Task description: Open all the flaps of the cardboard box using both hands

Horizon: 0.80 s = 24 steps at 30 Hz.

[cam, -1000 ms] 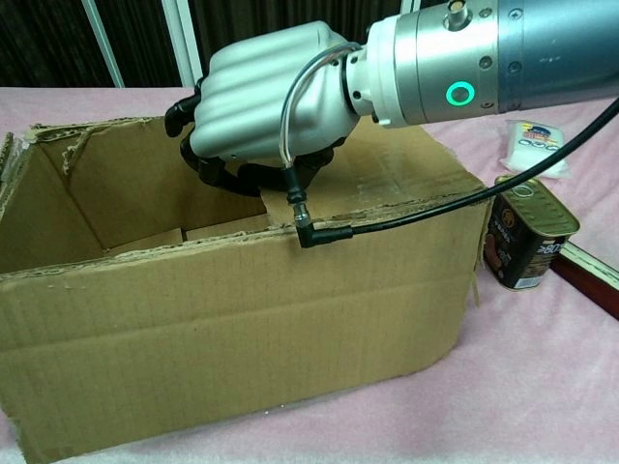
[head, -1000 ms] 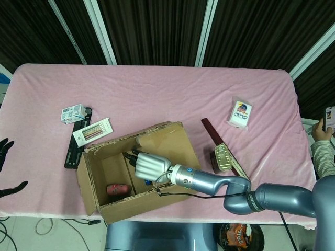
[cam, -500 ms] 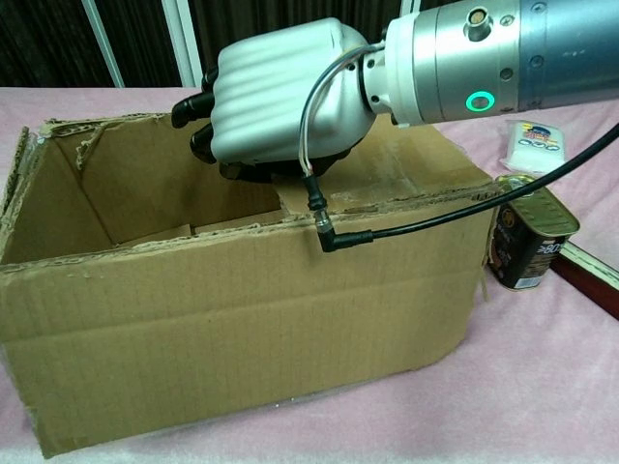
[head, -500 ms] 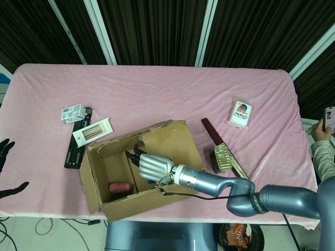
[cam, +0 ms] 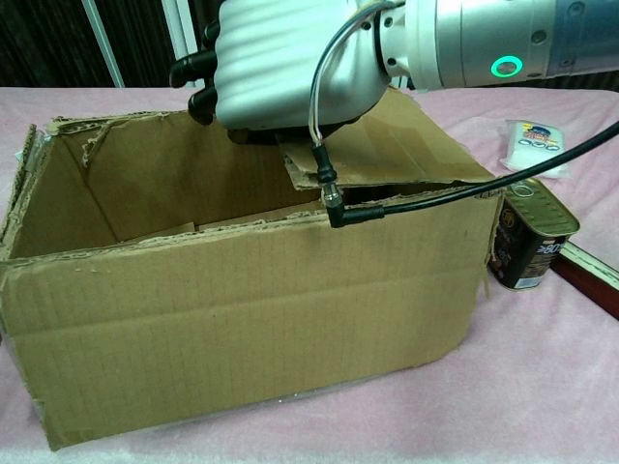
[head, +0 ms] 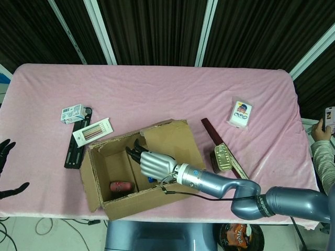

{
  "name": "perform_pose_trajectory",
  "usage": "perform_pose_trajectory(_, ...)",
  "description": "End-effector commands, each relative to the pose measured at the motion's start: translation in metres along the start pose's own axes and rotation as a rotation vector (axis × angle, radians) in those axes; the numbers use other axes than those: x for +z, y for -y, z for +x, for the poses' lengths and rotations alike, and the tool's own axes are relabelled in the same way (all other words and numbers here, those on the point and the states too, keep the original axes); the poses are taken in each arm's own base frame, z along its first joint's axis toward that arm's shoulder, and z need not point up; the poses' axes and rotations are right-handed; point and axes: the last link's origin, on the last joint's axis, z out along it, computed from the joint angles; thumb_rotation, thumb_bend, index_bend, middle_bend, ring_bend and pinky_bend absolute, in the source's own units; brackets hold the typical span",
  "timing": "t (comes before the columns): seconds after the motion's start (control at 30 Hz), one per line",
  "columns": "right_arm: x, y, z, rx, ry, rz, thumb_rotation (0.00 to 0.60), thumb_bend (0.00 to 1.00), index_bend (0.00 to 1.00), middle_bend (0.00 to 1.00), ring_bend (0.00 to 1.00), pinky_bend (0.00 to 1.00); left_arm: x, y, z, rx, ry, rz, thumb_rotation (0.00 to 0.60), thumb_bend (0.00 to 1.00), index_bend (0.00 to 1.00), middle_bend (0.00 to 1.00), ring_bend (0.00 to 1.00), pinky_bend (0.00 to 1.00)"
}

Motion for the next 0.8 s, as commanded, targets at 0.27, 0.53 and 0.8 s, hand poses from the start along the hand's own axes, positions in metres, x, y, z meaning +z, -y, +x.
perform_pose_trajectory(0.27,-0.009,-0.018,0.006,-0.076,0.017,-0.062,0.6,0.71,0.64,0.2,0.07,0.22,-0.001,-0.001,0.002,-0.005,0.001,-0.006,0.6,0.1,0.0,0.0,0.0,0.03)
perform_pose_trajectory(0.53,-0.017,-0.036,0.011,-0.131,0.033,-0.111,0.6,0.56,0.61,0.16,0.05,0.22,-0.002,-0.002,0.002,-0.004,0.002,-0.01,0.6,0.1,0.0,0.0,0.0,0.03)
perform_pose_trajectory(0.8,-0.026,-0.053,0.01,-0.183,0.076,-0.15,0.6,0.47,0.56,0.16,0.05,0.22,-0.003,-0.003,0.004,-0.003,0.002,-0.01,0.6,0.1,0.0,0.0,0.0,0.03)
